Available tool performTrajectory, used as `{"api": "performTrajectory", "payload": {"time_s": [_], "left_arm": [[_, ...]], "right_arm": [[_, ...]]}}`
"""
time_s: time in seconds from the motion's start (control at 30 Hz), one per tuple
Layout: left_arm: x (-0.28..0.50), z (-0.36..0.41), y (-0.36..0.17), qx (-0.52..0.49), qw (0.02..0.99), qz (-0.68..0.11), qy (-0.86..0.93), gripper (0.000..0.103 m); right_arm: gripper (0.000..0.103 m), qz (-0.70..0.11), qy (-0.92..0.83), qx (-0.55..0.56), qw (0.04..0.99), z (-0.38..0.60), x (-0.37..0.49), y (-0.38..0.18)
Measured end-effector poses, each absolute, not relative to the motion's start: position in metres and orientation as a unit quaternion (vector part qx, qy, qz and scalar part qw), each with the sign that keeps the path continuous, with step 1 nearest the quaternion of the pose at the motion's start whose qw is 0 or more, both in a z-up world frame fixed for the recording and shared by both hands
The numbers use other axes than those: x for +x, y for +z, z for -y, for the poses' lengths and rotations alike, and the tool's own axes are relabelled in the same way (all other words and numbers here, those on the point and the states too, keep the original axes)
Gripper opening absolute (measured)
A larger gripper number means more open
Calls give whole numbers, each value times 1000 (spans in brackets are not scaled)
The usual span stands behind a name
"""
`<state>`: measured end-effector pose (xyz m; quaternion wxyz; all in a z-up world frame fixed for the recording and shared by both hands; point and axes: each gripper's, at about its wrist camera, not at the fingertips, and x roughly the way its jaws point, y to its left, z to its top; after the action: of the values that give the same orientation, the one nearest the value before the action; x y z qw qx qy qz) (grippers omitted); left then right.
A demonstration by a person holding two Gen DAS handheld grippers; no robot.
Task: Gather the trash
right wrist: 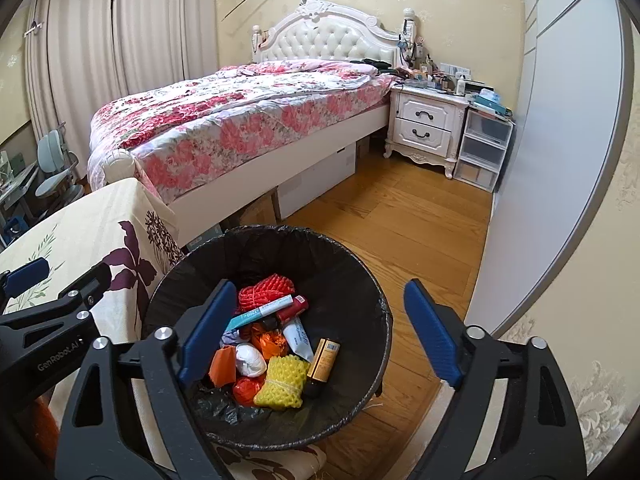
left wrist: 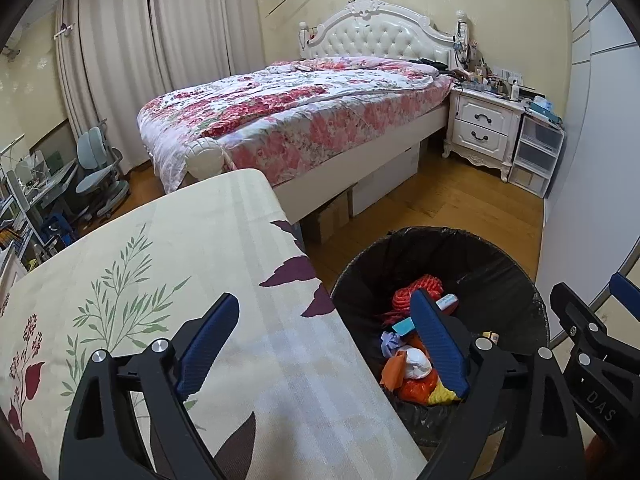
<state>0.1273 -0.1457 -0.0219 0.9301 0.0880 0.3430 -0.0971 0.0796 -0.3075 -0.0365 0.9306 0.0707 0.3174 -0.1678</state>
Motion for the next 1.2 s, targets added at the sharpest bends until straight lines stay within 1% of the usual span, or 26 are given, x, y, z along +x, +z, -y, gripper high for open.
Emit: {"api": "performTrajectory", "payload": {"time_s": [0.23, 1.2], "left_arm": [[111, 130, -14, 80, 933, -337, -91, 90], [26, 64, 11, 52, 945, -315, -65, 91]], "right_arm": [[94, -307, -174, 66, 933, 296, 65, -27], [94, -288, -122, 46, 949, 241, -8, 0]]}}
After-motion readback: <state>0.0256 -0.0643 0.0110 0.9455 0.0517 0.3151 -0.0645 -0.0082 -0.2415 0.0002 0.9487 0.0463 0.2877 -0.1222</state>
